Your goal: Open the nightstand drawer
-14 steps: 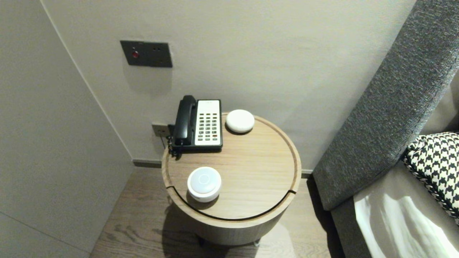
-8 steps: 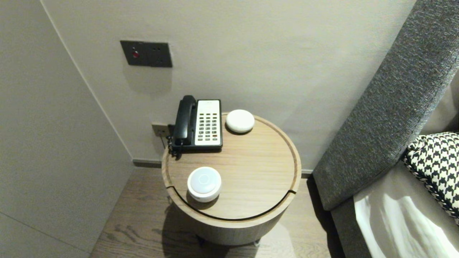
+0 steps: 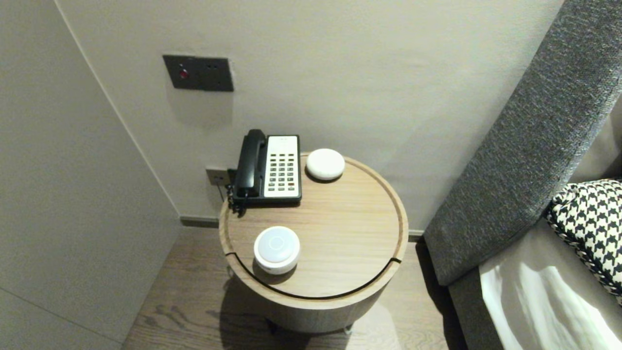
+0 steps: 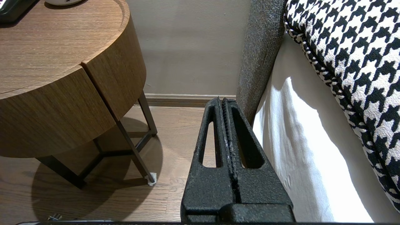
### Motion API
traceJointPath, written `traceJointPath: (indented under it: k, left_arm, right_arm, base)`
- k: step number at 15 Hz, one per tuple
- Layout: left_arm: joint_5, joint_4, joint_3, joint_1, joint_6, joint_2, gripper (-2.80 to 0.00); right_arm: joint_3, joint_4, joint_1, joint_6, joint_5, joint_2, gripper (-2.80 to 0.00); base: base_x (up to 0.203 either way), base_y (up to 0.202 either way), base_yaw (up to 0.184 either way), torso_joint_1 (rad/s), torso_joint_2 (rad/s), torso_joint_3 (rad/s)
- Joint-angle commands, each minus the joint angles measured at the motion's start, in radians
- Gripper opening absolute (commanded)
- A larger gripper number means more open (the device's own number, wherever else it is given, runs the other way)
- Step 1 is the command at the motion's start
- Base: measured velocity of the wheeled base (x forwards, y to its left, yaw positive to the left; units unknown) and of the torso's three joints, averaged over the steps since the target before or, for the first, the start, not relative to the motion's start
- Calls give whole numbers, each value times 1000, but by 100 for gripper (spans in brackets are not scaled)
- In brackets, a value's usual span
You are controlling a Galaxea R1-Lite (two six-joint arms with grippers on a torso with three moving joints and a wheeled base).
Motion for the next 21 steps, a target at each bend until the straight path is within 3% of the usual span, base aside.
traceJointPath:
  k: [1, 5, 8, 13, 16, 18, 21]
  left_arm:
    - [2, 31, -10, 1, 1, -2, -280]
    - [-6, 60, -136, 1, -18, 87, -280]
    - [-43, 76, -281, 1, -84, 333, -280]
    - [-92, 91, -529, 1, -303, 834, -280]
    - [-185, 145, -647, -4, -363, 1104, -280]
    - [-254, 187, -724, -45, -394, 1253, -280]
    - [-297, 181, -799, -169, -471, 1433, -280]
  right_arm:
    - [40, -1, 0, 0, 0, 1, -280]
    - [40, -1, 0, 0, 0, 2, -280]
    - [40, -1, 0, 0, 0, 3, -280]
    - [40, -1, 0, 0, 0, 1, -280]
    - [40, -1, 0, 0, -1, 1, -280]
    - [40, -1, 0, 0, 0, 1, -280]
    - [40, -1, 0, 0, 0, 1, -280]
  base:
    - [0, 0, 0, 0, 0, 0]
    - [0, 0, 0, 0, 0, 0]
    - [0, 0, 0, 0, 0, 0]
    - [0, 0, 0, 0, 0, 0]
    - [0, 0, 0, 0, 0, 0]
    - [0, 0, 0, 0, 0, 0]
    - [0, 0, 0, 0, 0, 0]
